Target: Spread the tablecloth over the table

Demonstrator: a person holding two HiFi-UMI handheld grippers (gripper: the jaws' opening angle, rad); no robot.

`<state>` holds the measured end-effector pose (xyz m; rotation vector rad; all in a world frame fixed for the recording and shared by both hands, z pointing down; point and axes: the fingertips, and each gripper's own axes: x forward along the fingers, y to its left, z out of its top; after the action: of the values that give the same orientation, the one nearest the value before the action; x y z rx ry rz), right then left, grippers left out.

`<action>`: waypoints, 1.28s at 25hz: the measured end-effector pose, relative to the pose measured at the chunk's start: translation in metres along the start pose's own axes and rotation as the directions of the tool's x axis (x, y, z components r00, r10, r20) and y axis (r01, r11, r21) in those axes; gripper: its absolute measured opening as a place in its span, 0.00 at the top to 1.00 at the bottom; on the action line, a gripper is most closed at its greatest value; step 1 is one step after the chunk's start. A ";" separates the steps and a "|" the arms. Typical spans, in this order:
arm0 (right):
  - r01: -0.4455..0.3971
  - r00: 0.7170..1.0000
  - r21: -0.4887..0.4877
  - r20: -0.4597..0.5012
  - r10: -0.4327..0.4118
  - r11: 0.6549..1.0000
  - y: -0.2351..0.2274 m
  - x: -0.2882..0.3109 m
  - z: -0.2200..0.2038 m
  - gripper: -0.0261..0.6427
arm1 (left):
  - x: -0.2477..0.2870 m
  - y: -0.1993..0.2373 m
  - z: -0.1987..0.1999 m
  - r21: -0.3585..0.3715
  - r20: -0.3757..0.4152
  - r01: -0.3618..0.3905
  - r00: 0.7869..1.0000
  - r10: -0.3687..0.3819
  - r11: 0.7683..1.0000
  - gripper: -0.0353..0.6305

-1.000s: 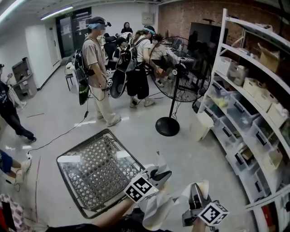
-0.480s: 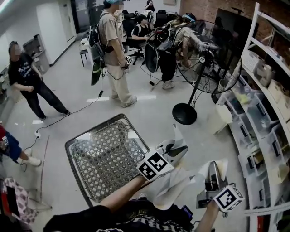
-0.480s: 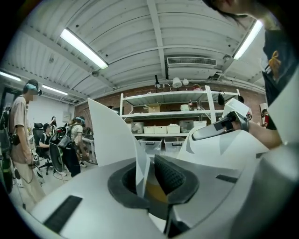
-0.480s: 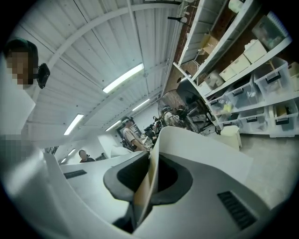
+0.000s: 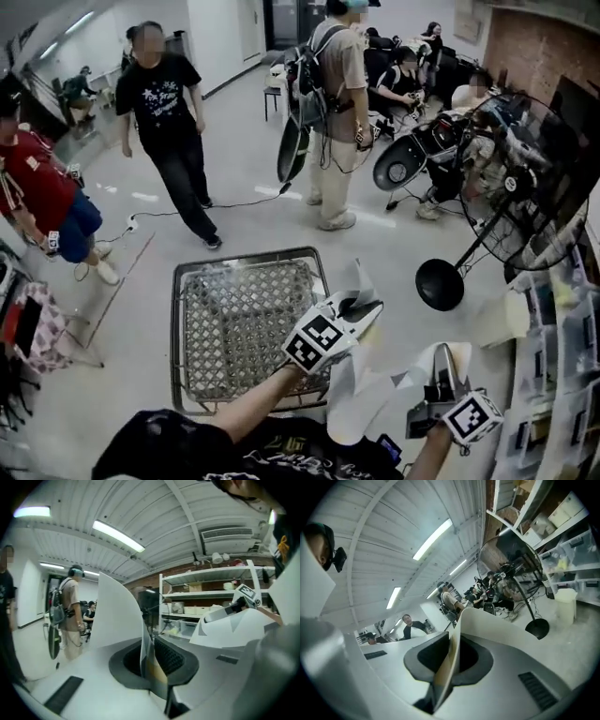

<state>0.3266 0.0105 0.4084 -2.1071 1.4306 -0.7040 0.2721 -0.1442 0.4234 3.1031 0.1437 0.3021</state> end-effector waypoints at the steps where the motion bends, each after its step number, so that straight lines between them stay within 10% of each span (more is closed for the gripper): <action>1: -0.036 0.999 0.002 -0.020 0.036 0.999 0.001 0.014 0.005 0.91 | -0.003 0.021 0.000 -0.037 0.010 -0.064 0.998 0.064 0.997 0.88; 8: -0.293 0.945 0.029 -0.145 0.294 0.956 0.016 0.091 0.031 0.91 | -0.052 0.126 0.020 -0.132 0.081 -0.460 0.878 0.472 0.878 0.88; 15: -0.530 0.788 0.101 -0.310 0.533 0.842 0.064 0.130 0.003 0.92 | -0.164 0.170 0.065 -0.120 0.196 -0.753 0.621 0.759 0.647 0.88; 20: -0.620 0.633 0.208 -0.437 0.639 0.757 0.096 0.130 -0.056 0.92 | -0.263 0.171 0.049 -0.104 0.134 -0.886 0.439 0.889 0.453 0.88; 23: -0.632 0.568 0.247 -0.497 0.656 0.735 0.111 0.127 -0.091 0.92 | -0.290 0.163 0.005 -0.044 -0.007 -0.911 0.411 0.912 0.410 0.88; 32: -0.617 0.466 0.282 -0.621 0.630 0.734 0.129 0.122 -0.160 0.93 | -0.315 0.145 -0.100 0.067 -0.244 -0.901 0.401 0.883 0.428 0.87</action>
<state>0.1722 -0.1638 0.4604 -1.0921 2.3927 -1.2231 -0.0418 -0.3171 0.4652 2.6695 -1.5637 0.6619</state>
